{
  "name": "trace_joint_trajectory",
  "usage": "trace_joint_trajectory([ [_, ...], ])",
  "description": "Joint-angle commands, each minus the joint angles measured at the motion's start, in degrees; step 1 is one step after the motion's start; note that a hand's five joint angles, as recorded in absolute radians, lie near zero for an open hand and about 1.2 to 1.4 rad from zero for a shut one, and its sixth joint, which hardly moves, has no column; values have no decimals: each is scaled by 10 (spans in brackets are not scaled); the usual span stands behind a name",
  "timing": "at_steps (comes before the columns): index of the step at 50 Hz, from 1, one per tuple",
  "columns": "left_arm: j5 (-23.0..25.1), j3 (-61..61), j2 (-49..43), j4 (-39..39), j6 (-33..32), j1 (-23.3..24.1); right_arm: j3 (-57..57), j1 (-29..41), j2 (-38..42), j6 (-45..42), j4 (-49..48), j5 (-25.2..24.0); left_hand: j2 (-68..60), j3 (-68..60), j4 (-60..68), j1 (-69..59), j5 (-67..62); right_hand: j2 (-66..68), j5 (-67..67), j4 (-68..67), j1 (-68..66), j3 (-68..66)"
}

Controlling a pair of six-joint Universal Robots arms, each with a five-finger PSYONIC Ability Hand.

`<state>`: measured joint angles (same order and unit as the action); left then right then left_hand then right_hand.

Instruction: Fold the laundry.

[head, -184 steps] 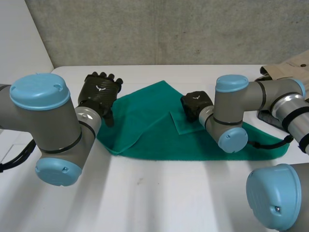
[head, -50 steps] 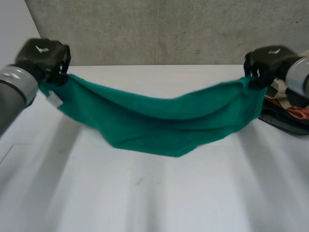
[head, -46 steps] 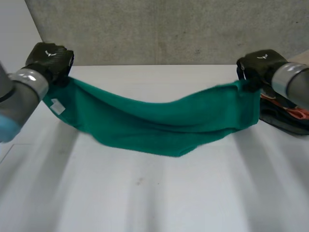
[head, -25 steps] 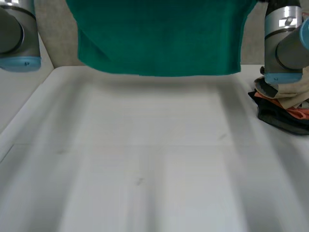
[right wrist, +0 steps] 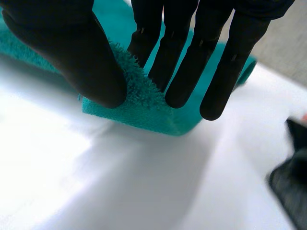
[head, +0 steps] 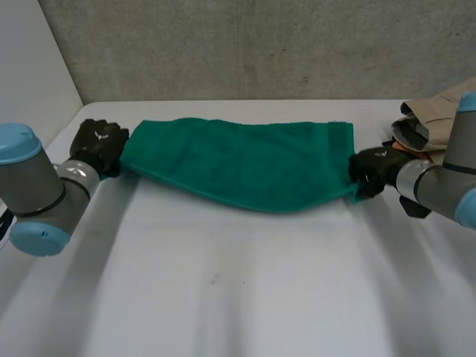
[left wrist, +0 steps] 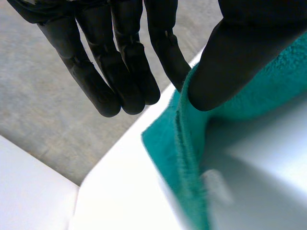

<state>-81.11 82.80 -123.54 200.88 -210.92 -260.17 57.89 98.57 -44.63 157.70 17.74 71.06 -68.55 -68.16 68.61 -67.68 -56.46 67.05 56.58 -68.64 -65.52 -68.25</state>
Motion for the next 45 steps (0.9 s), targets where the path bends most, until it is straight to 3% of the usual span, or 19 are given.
trace_joint_trajectory([
  [1, 13, 12, 21, -1, -7, 2, 19, 0, -19, -9, 22, 3, -114, -118, 114, -123, -135, 113, 117, -97, -128, -101],
  [3, 12, 10, 23, -1, -6, 3, 31, 7, -27, -1, 20, 3, -114, -118, 114, -123, -135, -68, -63, 84, 53, 80],
  [6, 10, 6, 23, -2, -3, 5, 48, 20, -30, -1, 16, 6, -114, -118, 114, -123, -135, -181, -177, 197, 166, 193],
  [14, 5, 3, 22, -2, 2, 5, 78, 41, -32, -6, -22, 27, -114, -118, 114, -123, -135, -311, -306, 327, 296, 323],
  [29, 5, 1, 25, -3, 2, -2, 101, 63, -23, -54, -52, 65, -114, -118, 114, -123, -135, -315, -310, 331, 299, 327],
  [45, 5, -3, 27, -11, 2, -3, 142, 87, -46, -19, -79, 65, -114, -118, 114, -123, -135, -347, -342, 363, 331, 359],
])
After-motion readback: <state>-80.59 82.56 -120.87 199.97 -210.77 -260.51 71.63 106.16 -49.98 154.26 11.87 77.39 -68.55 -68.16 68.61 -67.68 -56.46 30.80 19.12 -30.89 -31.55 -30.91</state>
